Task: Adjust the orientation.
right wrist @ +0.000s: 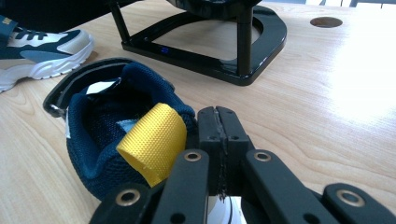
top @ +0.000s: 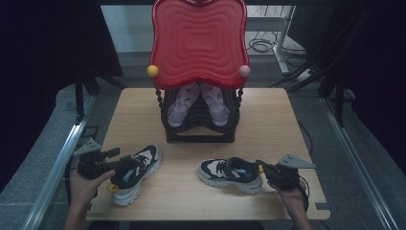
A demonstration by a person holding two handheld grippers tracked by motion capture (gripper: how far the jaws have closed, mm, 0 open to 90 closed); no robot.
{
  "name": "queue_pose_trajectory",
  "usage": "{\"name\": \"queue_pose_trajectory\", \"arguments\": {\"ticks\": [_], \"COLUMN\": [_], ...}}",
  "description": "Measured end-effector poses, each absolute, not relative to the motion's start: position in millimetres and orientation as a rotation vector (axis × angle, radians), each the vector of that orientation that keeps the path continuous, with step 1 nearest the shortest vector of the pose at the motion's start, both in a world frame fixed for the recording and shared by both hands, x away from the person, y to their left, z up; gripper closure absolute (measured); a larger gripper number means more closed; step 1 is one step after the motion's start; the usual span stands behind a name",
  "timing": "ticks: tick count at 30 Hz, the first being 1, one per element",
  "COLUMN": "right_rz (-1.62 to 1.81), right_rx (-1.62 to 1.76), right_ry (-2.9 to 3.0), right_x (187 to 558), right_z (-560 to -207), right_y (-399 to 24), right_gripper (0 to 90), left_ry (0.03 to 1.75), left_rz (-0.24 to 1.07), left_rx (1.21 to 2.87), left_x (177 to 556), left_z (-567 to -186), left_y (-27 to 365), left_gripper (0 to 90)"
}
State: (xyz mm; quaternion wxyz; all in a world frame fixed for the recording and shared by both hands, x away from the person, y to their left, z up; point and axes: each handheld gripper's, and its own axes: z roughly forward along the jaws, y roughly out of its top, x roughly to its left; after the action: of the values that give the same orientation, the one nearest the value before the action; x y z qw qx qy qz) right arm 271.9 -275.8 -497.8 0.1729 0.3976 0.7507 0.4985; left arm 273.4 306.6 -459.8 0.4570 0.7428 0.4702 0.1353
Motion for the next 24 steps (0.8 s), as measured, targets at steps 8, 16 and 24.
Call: {"name": "queue_pose_trajectory", "arguments": {"ticks": [8,16,24], "right_rz": [1.411,1.407,1.404], "right_rx": [1.117,1.105,1.101], "right_ry": [2.142,2.157,2.166], "right_x": [266.4,262.5,258.8], "right_z": [-497.7,-496.8,-496.1], "right_y": [-277.7,-279.6,-280.5], "right_gripper": [89.3,89.3,89.3], "left_ry": [1.163,1.168,1.17], "left_rz": [0.331,0.33,0.327], "left_rx": [1.834,1.831,1.833], "left_x": [273.6,273.5,273.8], "left_z": [-460.3,-460.7,-461.1], "left_y": [307.2,308.4,308.3], "left_gripper": [36.5,36.5,36.5]}}
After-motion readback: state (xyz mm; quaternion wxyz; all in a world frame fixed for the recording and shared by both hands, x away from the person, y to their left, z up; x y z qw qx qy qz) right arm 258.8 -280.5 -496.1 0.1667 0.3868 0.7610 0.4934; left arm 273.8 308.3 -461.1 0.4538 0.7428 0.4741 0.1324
